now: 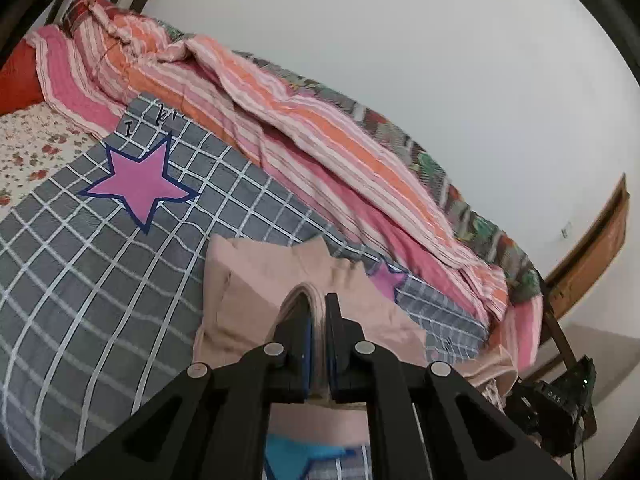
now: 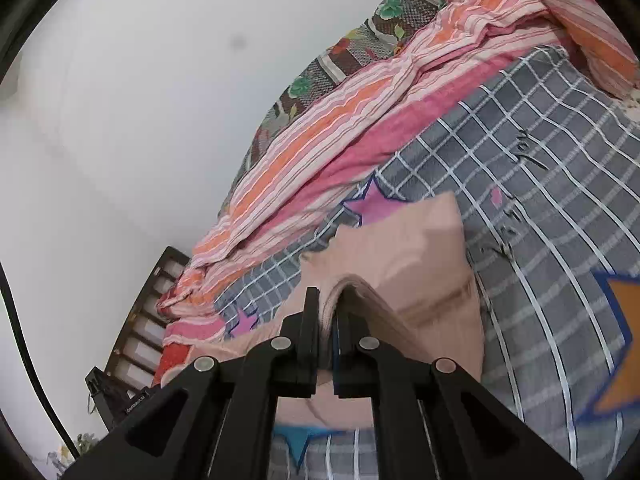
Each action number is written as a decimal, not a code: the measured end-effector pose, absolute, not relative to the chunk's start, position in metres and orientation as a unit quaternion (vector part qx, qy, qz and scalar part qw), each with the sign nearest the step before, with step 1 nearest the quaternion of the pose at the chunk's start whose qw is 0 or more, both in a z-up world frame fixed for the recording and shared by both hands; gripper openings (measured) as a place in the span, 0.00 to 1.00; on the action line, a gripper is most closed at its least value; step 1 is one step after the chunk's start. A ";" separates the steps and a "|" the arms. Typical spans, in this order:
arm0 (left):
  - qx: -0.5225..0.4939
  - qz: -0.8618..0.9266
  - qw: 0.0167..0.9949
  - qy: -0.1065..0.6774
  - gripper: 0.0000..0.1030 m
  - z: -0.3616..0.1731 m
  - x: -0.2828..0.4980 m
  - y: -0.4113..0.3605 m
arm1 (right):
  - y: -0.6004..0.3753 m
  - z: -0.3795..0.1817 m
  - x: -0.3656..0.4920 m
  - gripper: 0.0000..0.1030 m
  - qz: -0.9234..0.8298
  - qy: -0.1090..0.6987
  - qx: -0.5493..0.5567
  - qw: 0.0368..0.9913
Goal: Fold small clothes
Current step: 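Lift the hem with both grippers and fold it toward the collar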
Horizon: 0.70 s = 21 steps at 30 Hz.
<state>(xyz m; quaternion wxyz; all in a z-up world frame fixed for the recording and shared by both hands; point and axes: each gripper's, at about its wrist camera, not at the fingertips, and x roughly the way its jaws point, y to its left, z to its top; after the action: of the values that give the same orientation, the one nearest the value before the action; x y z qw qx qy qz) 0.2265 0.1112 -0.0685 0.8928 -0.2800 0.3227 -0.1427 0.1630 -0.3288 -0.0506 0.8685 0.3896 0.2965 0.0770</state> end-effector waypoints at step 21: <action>-0.267 -0.086 0.878 0.387 0.42 -0.137 0.370 0.087 | -0.341 -0.130 0.317 0.39 0.049 0.377 0.325 0.866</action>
<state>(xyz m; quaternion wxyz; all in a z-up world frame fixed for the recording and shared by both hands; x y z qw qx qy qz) 0.3696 0.0870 -0.1368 0.8784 -0.2675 0.3866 -0.0860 0.3167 -0.3413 -0.1300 0.8662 0.3249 0.3765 0.0491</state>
